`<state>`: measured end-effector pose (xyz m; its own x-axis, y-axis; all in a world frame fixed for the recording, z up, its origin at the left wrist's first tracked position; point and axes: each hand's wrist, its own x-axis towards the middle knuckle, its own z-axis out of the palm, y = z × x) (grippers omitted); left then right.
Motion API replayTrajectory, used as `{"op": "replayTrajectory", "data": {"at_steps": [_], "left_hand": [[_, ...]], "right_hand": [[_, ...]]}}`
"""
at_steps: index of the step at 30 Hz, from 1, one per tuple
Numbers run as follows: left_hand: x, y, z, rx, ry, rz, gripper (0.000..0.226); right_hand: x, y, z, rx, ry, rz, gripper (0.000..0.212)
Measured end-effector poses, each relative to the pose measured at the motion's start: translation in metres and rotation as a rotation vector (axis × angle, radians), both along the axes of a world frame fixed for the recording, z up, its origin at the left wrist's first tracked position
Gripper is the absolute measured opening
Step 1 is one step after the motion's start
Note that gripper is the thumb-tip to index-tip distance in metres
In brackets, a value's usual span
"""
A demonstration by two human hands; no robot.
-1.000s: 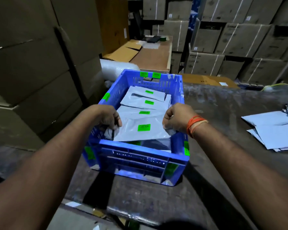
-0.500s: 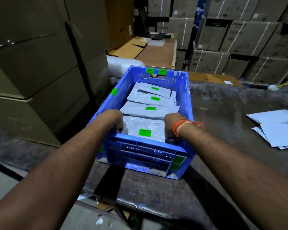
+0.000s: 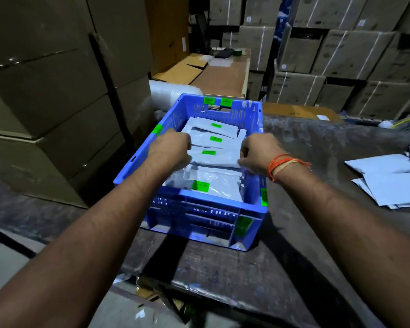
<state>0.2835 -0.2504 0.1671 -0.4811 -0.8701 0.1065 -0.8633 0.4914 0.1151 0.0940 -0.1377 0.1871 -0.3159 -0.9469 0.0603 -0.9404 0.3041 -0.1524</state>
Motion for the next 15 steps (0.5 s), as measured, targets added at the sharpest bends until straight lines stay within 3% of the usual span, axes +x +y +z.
{"op": "replayTrajectory", "data": {"at_steps": [4,8,13,15], "left_hand": [[-0.040,0.029,0.015,0.048,0.260,-0.155,0.022],[-0.090,0.068,0.026,0.034,0.352,-0.243,0.025],[-0.164,0.123,0.023,-0.052,0.316,-0.279,0.038],[-0.196,0.148,0.011,-0.066,0.304,-0.302,0.042]], "right_hand": [[-0.033,0.023,0.009,-0.139,-0.100,-0.036,0.015],[-0.078,0.057,0.015,-0.181,-0.083,-0.075,0.007],[-0.149,0.116,-0.005,-0.130,-0.057,-0.098,0.049],[-0.180,0.148,-0.018,-0.083,-0.044,-0.133,0.056]]}}
